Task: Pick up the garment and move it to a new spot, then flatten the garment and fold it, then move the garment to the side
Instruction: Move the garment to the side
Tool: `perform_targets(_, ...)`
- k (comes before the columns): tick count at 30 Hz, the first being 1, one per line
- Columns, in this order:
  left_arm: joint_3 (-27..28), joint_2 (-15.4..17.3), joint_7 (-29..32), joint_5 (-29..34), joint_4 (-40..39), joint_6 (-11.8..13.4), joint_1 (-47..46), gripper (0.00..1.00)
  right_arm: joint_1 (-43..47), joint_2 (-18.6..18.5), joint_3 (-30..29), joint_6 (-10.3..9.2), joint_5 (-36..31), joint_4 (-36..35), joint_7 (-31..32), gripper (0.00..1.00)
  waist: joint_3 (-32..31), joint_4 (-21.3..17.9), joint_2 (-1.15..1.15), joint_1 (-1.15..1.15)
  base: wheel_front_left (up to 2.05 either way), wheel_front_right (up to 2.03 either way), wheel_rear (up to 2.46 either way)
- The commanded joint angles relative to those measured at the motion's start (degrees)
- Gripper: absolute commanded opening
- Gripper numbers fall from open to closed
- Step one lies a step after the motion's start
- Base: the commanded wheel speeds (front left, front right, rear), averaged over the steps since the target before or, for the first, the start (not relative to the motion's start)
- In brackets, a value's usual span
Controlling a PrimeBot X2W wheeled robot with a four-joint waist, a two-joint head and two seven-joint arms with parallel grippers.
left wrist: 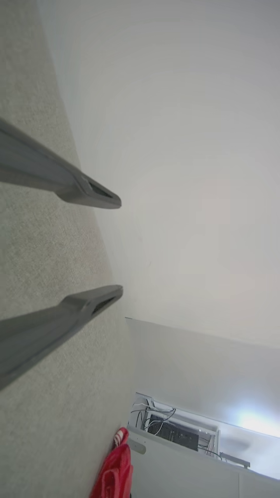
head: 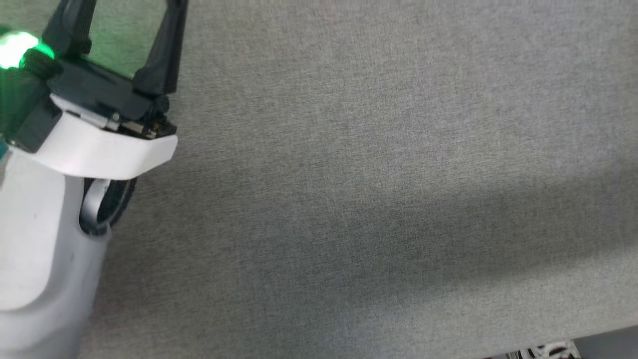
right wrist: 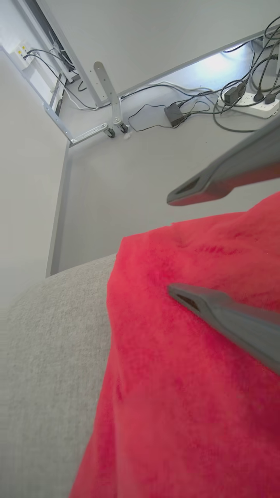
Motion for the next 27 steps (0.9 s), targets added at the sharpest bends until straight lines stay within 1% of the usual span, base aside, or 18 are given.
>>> perform_targets(1,0.79,-0.56,-0.10,-0.48,0.10,0.15,1.66,1.00,1.03,-0.43,0.48,-0.04,0.87,-0.28,-0.70,1.00,-2.34,1.25,0.00,0.00,0.00,0.00,0.00)
perform_targets(4,2.78,-2.25,-0.10,-1.22,0.86,0.15,5.75,1.00,2.72,-0.46,1.92,-0.04,2.65,-1.95,-1.63,1.00,-5.26,2.29,0.00,0.00,0.00,0.00,0.00)
perform_targets(8,5.54,-4.71,-0.10,-1.46,2.13,0.15,11.77,1.00,5.62,-0.77,5.17,-0.04,2.84,-5.17,-3.24,1.00,-9.52,3.78,0.00,0.00,0.00,0.00,0.00)
perform_targets(12,7.77,-6.99,-0.10,-1.91,3.74,0.14,17.20,1.00,8.68,1.61,6.72,-0.04,5.40,-8.36,-4.28,1.00,-13.99,5.62,0.00,0.00,0.00,0.00,0.00)
perform_targets(14,8.66,-8.18,-0.10,-1.89,4.29,0.14,19.78,1.00,10.28,2.28,7.72,-0.04,5.48,-9.99,-5.27,1.00,-16.33,6.57,0.00,0.00,0.00,0.00,0.00)
perform_targets(19,11.47,-10.59,-0.10,-1.73,6.10,0.15,25.48,1.00,15.60,5.80,9.78,-0.04,5.54,-13.95,-6.87,1.00,-21.37,8.73,0.00,0.00,0.00,0.00,0.00)
perform_targets(24,13.20,-12.50,-0.10,-0.91,7.23,0.15,29.72,1.00,21.39,9.83,9.37,-0.03,5.37,-16.12,-9.98,1.00,-25.48,11.23,0.00,0.00,0.00,0.00,0.00)
perform_targets(27,14.45,-13.35,-0.10,-0.82,7.83,0.15,32.03,1.00,24.93,12.54,8.10,-0.03,5.00,-17.16,-12.09,1.00,-27.59,12.53,0.00,0.00,0.00,0.00,0.00)
